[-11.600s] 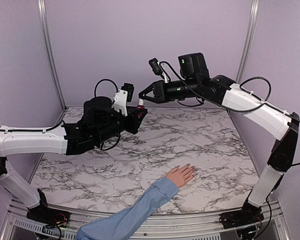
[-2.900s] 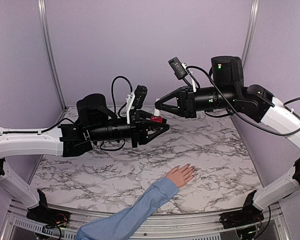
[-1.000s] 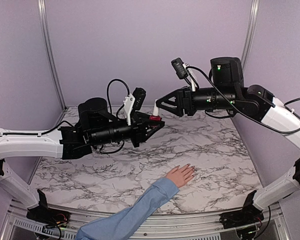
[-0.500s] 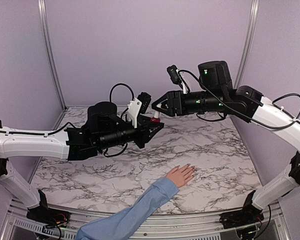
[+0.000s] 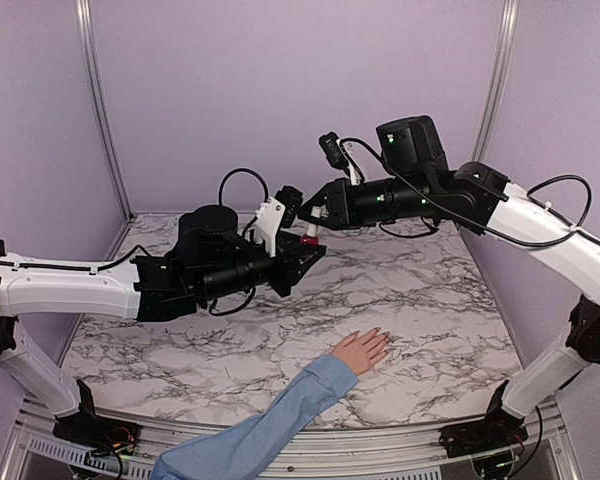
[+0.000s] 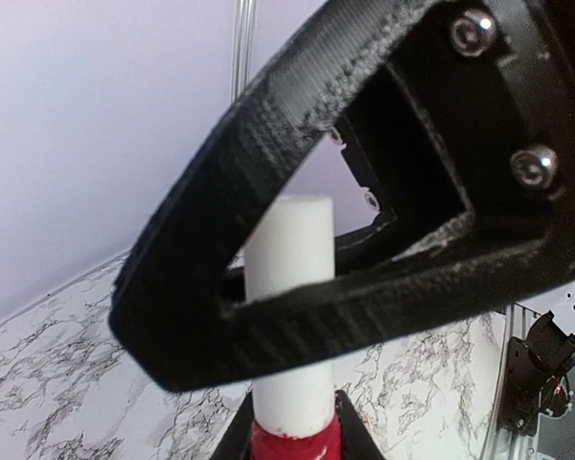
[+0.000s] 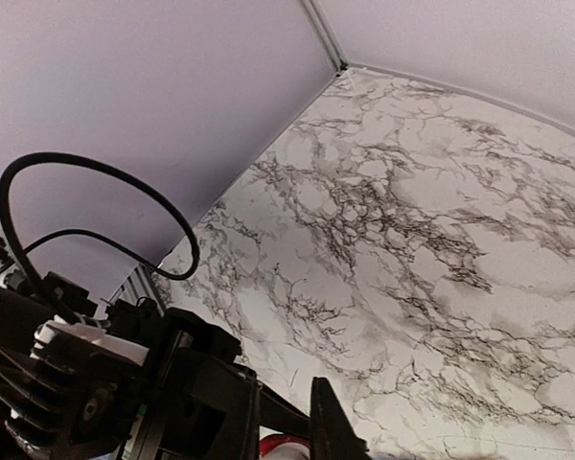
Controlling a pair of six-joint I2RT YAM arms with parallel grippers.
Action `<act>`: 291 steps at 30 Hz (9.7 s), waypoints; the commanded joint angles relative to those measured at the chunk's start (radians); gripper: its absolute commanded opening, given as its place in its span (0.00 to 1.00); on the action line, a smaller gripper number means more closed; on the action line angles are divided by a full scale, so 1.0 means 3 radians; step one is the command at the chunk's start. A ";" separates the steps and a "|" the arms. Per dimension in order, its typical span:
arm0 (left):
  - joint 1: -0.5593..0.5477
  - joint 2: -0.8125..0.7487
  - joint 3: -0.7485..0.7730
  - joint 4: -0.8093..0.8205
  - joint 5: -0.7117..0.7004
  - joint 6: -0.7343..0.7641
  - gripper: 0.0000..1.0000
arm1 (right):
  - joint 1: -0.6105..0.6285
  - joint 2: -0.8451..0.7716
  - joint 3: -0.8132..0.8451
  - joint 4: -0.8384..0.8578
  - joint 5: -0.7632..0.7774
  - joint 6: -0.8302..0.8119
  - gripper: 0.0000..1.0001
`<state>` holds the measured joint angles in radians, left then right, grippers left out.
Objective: Paint the nails
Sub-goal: Unscrew the nail polish bottle cap from the nail polish bottle.
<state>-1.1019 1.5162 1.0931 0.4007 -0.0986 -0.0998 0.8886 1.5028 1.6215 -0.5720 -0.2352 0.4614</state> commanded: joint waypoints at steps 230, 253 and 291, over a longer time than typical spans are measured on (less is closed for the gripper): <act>0.0370 -0.0159 0.0132 0.0477 0.1991 -0.0289 0.43 | -0.0339 -0.0444 0.0138 0.0040 -0.1272 -0.1208 0.00; 0.0370 -0.0112 0.0153 0.0458 0.1866 -0.0308 0.00 | -0.0339 -0.0455 0.0111 0.0076 -0.1351 -0.1193 0.17; -0.0086 0.0352 0.0477 0.0151 -0.0755 0.0169 0.00 | -0.0141 -0.0173 -0.0030 0.0135 0.0339 0.0131 0.48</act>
<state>-1.1133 1.6024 1.1831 0.4488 -0.2314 -0.0624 0.8333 1.4452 1.5925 -0.5335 -0.1913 0.4713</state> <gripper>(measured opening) 0.183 0.506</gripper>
